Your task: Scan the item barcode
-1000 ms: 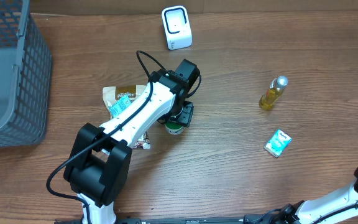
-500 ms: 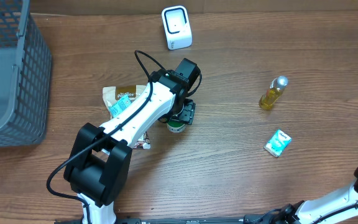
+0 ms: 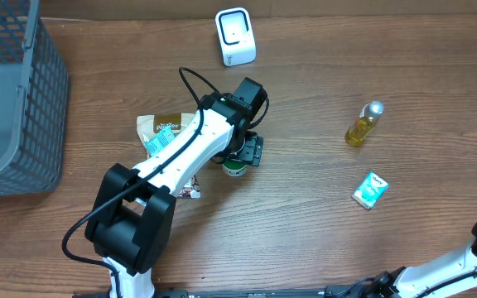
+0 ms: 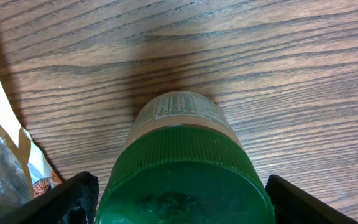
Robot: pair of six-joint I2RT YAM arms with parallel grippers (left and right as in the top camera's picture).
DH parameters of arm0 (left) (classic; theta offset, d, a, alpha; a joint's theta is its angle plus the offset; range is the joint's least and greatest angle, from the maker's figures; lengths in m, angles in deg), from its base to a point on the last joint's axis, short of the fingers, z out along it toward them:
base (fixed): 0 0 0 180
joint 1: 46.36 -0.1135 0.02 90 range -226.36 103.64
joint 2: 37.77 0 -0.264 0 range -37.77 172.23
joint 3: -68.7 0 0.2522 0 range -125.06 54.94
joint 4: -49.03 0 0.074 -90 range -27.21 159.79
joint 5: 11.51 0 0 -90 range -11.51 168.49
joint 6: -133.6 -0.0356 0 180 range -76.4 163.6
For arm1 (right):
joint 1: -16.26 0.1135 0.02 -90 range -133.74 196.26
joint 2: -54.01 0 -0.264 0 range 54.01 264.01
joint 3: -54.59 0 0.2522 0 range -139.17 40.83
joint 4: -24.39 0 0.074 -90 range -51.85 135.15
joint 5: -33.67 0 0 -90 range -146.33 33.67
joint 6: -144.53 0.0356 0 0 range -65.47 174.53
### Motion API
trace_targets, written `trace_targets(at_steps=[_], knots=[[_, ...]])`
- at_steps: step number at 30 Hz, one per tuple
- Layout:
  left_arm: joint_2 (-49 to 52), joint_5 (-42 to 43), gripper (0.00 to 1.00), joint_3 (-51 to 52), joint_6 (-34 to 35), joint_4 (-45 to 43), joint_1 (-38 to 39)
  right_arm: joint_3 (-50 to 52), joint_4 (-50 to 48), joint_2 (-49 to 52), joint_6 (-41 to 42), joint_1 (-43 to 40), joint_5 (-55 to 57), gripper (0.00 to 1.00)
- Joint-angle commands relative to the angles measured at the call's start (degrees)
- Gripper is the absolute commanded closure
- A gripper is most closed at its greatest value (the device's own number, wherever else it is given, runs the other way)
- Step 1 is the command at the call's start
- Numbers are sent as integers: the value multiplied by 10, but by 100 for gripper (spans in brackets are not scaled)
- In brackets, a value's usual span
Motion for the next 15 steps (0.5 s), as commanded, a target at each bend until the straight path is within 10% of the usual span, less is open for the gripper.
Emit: trace_targets(at_steps=[1,15], knots=[[4,4,13,5,3,-2,-3,-5,-2,-8,0,0,4,0],[4,3,13,5,-8,5,-3,-5,-2,-8,0,0,4,0]])
